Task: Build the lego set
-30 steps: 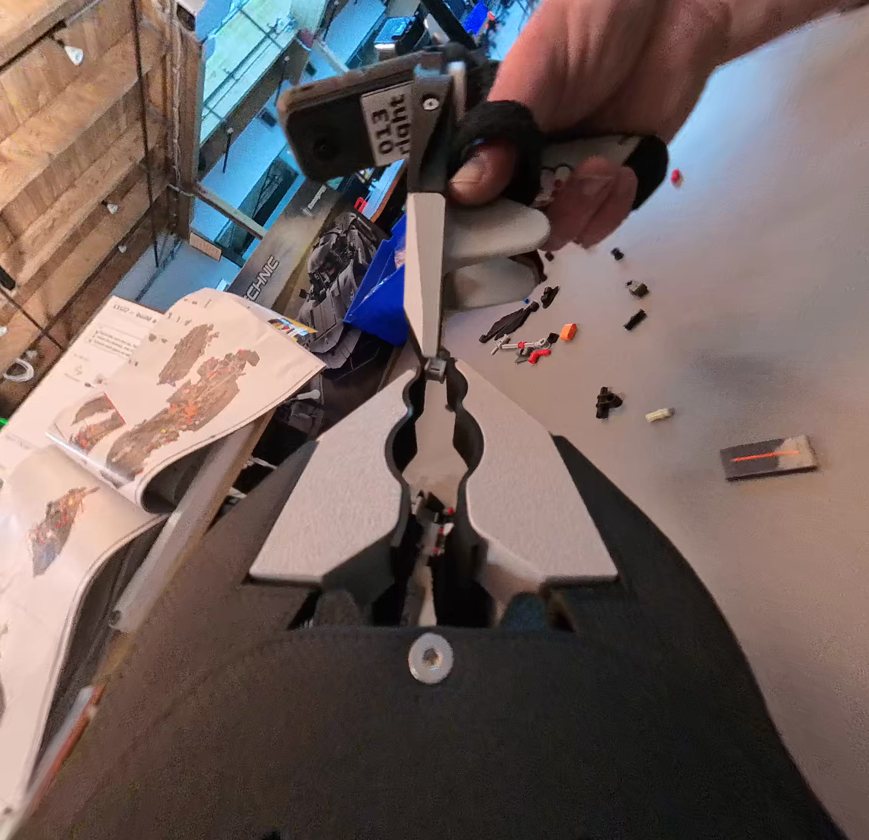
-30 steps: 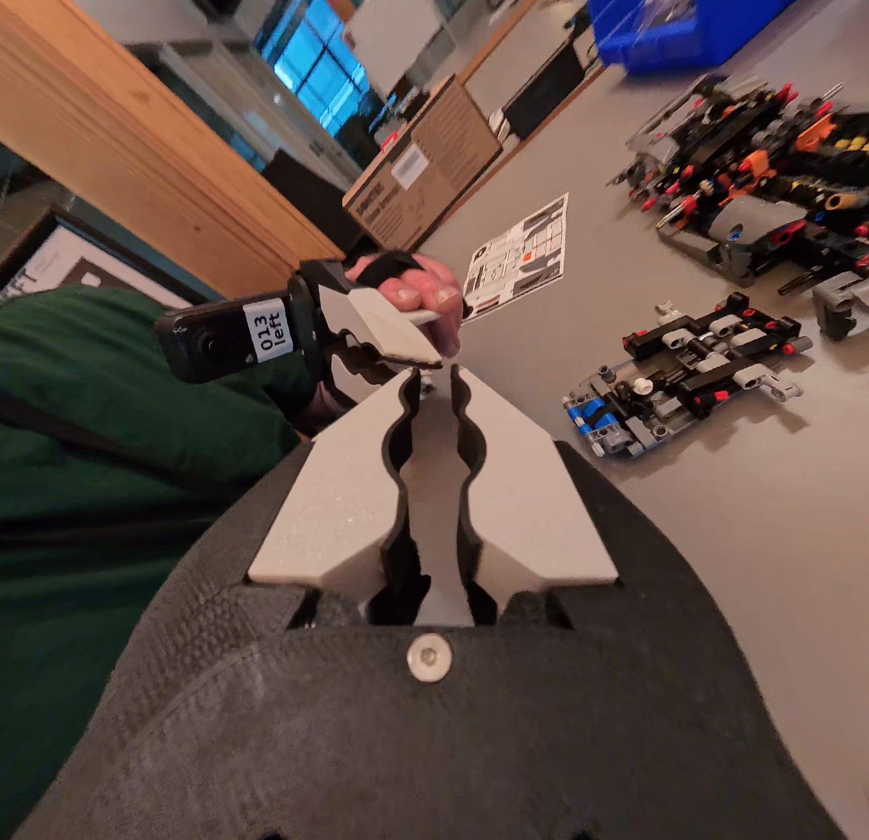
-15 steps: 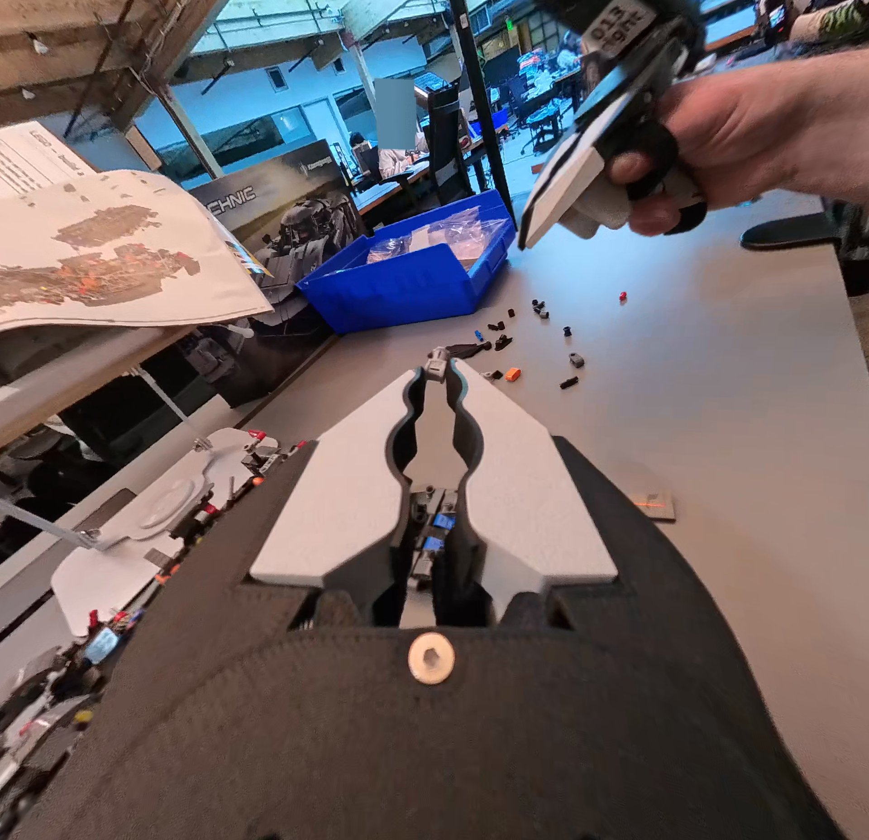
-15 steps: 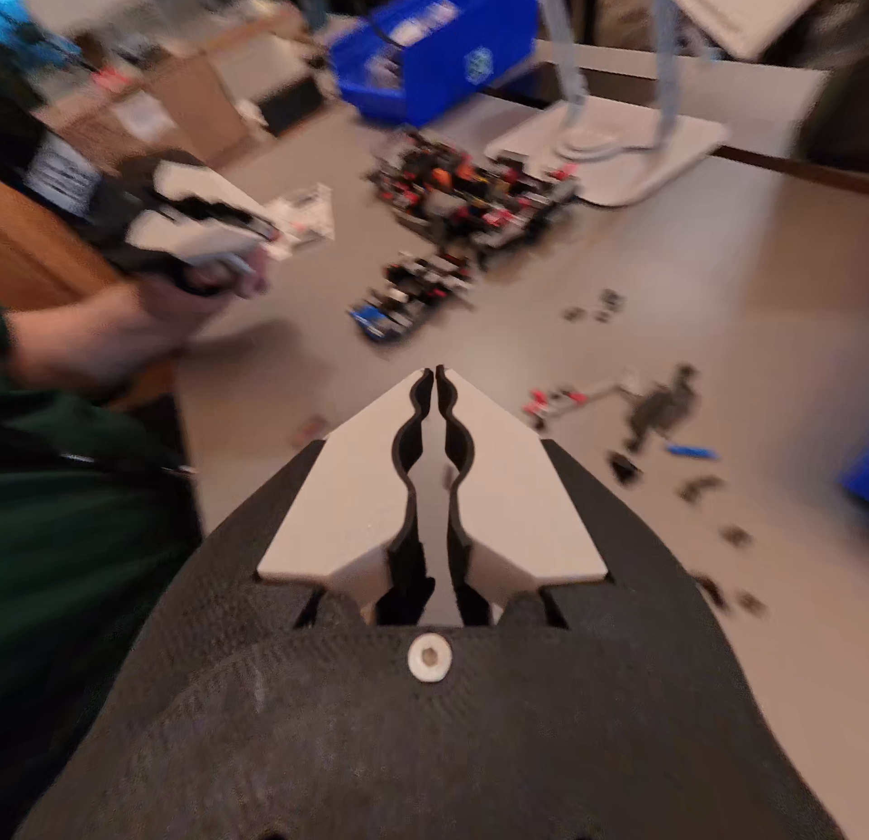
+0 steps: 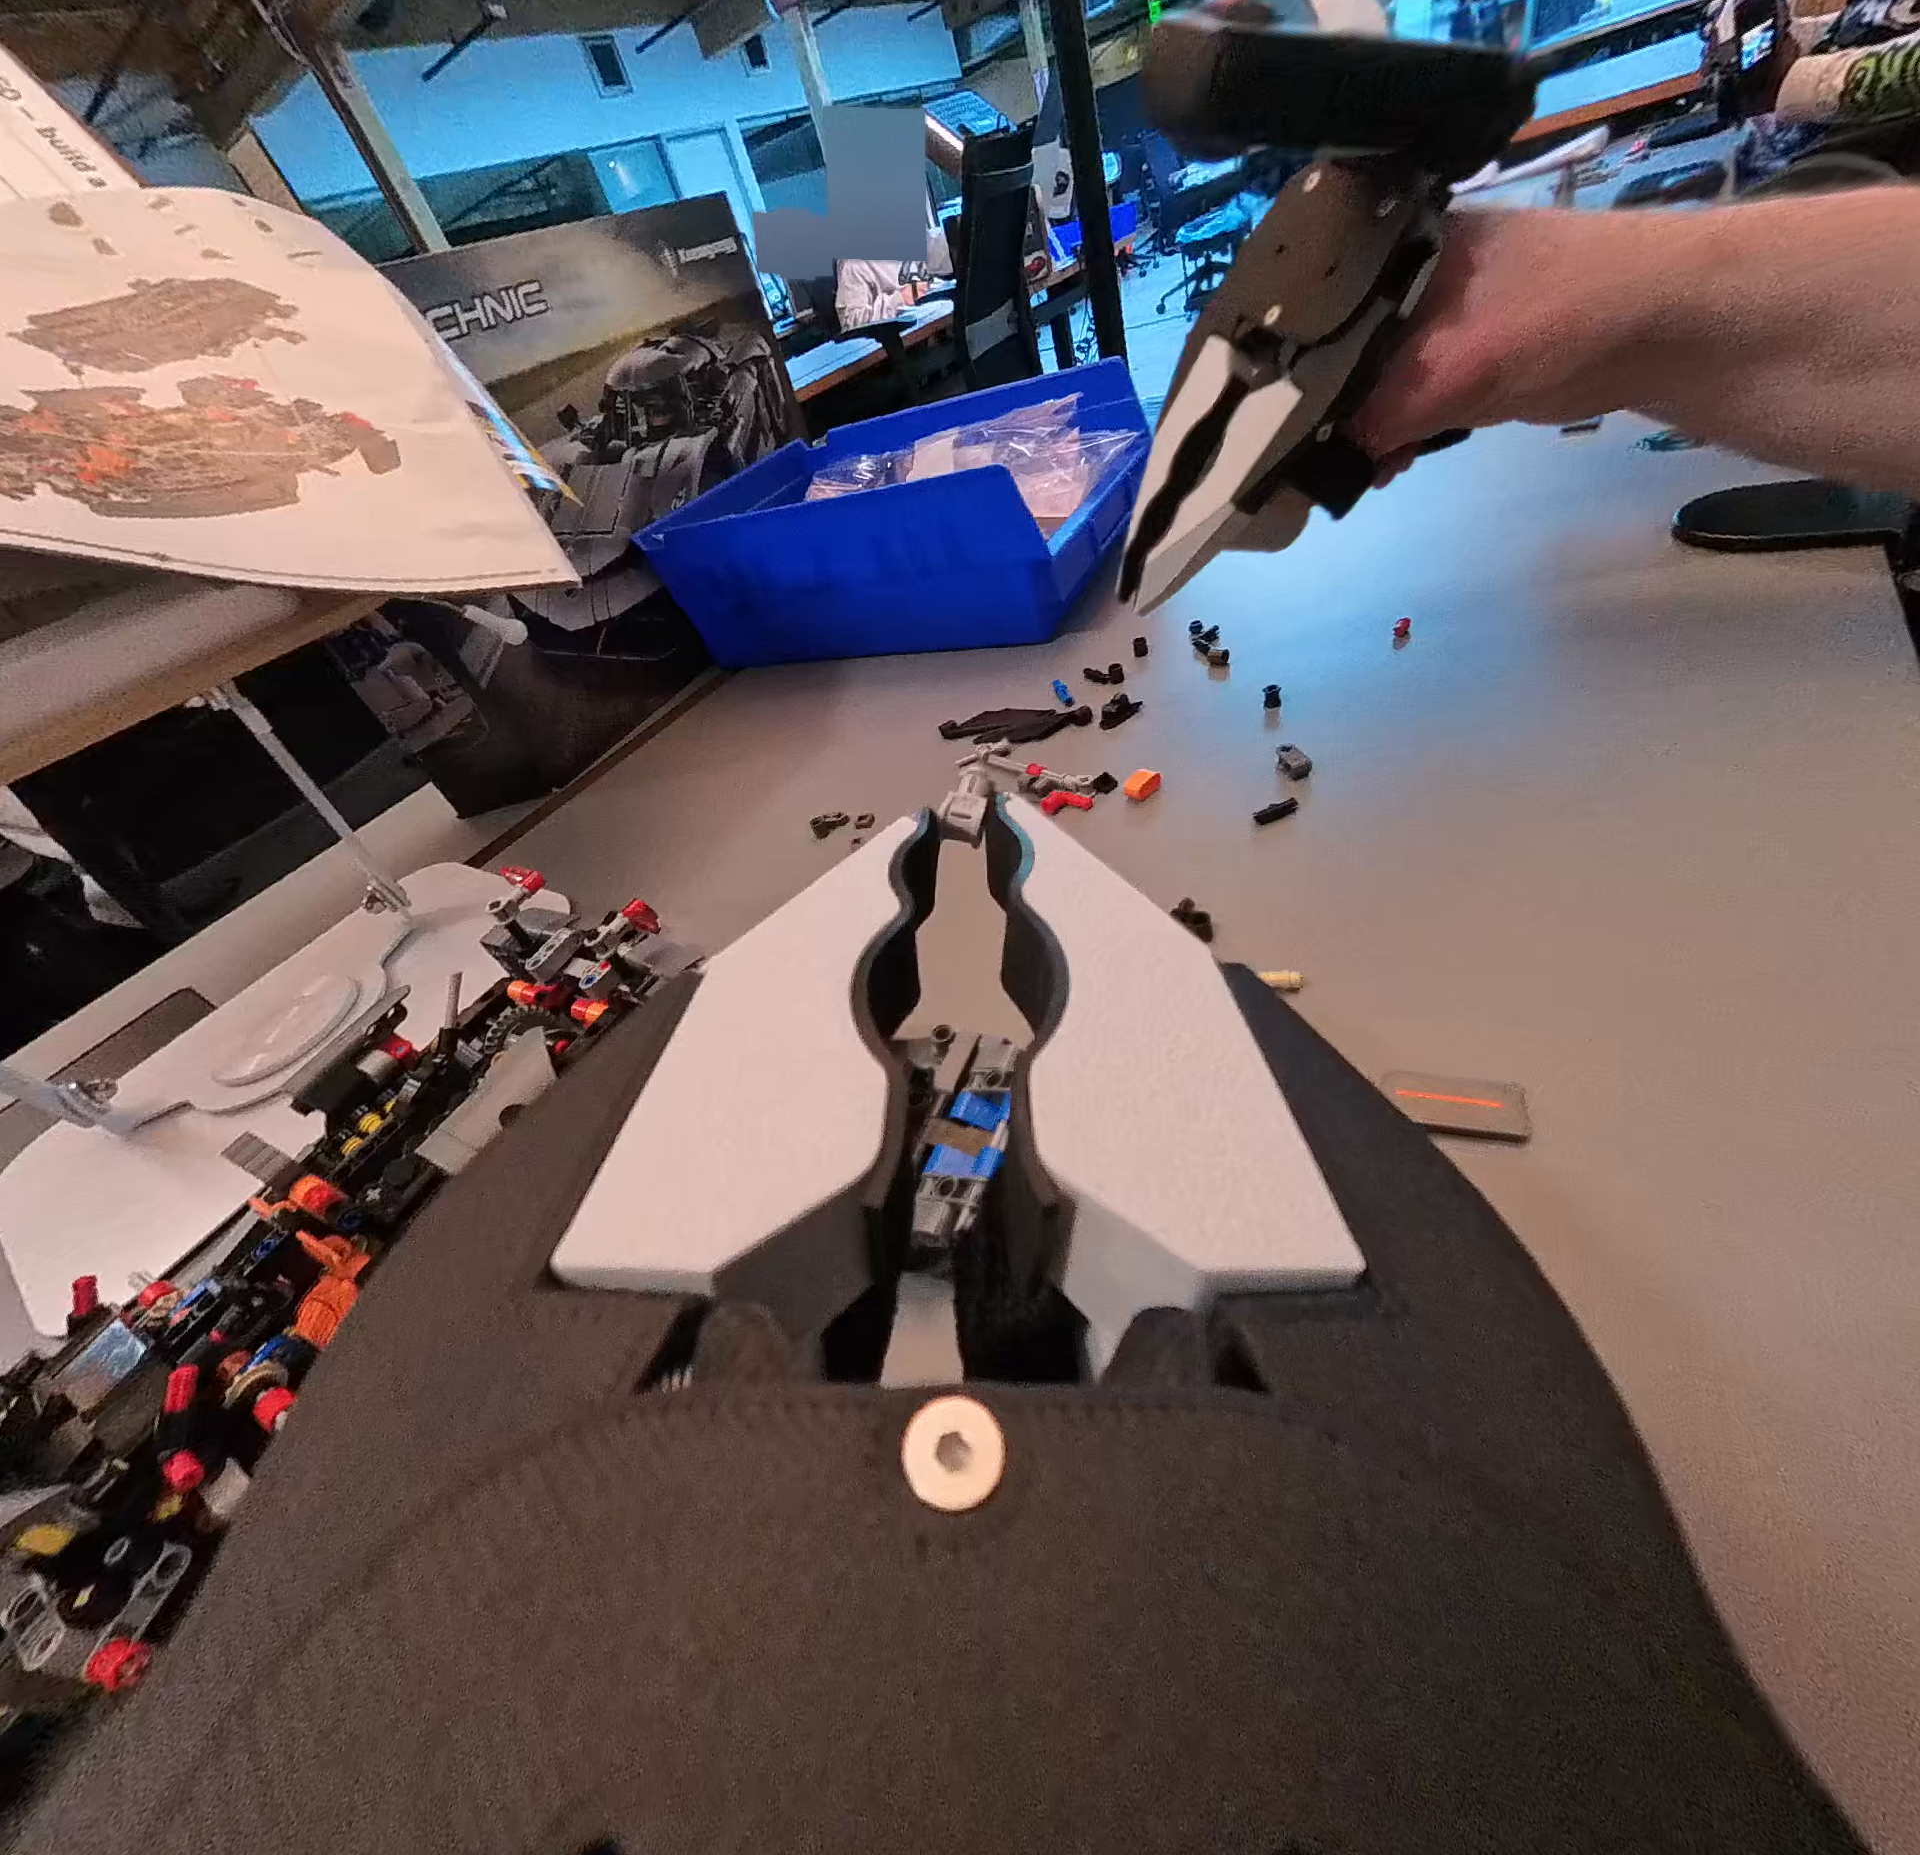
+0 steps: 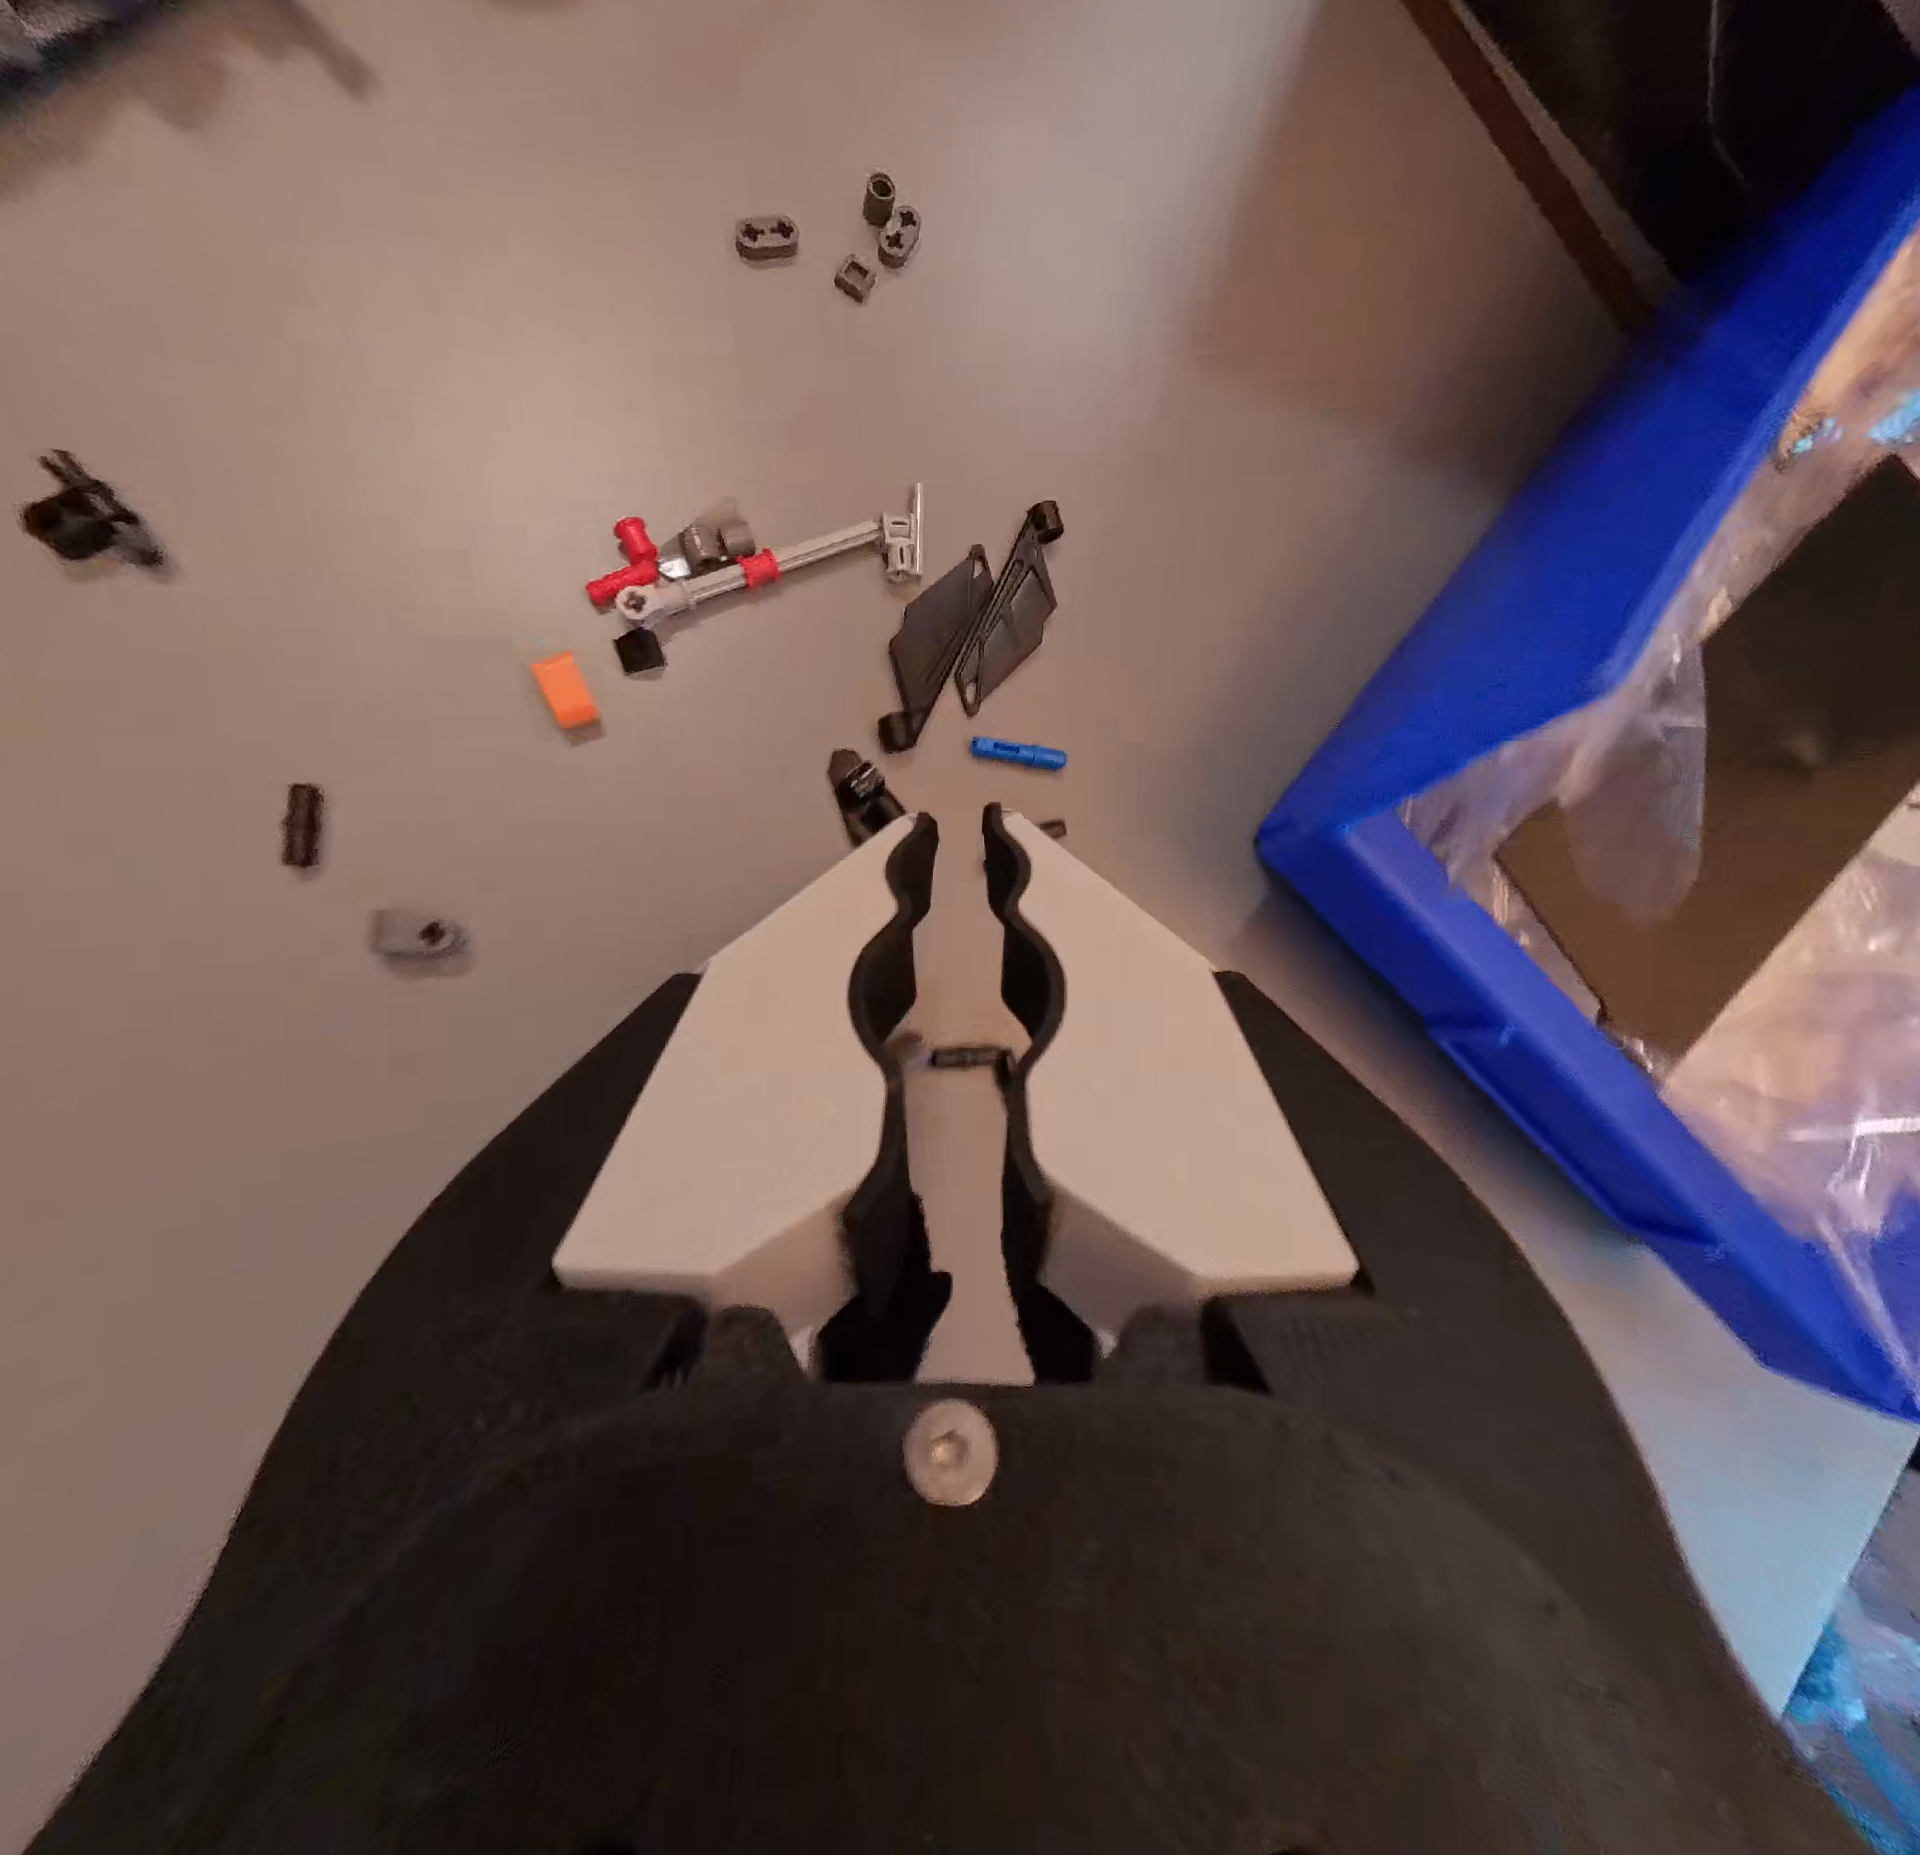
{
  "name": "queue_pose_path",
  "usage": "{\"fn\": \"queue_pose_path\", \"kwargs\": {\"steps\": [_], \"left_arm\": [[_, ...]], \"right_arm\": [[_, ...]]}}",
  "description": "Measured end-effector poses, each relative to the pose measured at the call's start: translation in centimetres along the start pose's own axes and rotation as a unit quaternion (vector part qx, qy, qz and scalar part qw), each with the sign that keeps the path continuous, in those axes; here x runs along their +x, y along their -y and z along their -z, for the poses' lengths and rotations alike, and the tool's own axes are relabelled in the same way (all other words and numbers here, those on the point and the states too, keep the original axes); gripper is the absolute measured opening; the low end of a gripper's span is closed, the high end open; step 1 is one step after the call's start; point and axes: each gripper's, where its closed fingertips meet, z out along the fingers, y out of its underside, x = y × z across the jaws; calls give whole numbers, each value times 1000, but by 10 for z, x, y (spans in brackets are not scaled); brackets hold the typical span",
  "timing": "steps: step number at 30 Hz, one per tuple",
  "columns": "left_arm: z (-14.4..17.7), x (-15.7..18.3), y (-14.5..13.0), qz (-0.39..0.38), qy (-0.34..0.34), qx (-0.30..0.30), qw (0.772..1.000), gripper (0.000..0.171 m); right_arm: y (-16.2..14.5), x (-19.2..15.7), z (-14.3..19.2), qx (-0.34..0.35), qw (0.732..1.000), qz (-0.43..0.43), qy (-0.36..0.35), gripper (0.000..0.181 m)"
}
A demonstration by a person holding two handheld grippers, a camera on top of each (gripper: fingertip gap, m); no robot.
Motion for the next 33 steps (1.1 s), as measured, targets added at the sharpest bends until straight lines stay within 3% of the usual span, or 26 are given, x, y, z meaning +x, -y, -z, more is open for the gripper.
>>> {"fn": "queue_pose_path", "kwargs": {"steps": [6,12,33], "left_arm": [[0,-5,-4,9,3,-2,1000,7],[0,-7,-6,15,2,-1,1000,7],[2,-3,0,34,-13,20,999,7]], "right_arm": [[0,15,-37,-52,997,54,-7,9],[-6,16,-54,-76,996,47,5,9],[-13,-22,-36,-79,994,-21,76,3]]}}
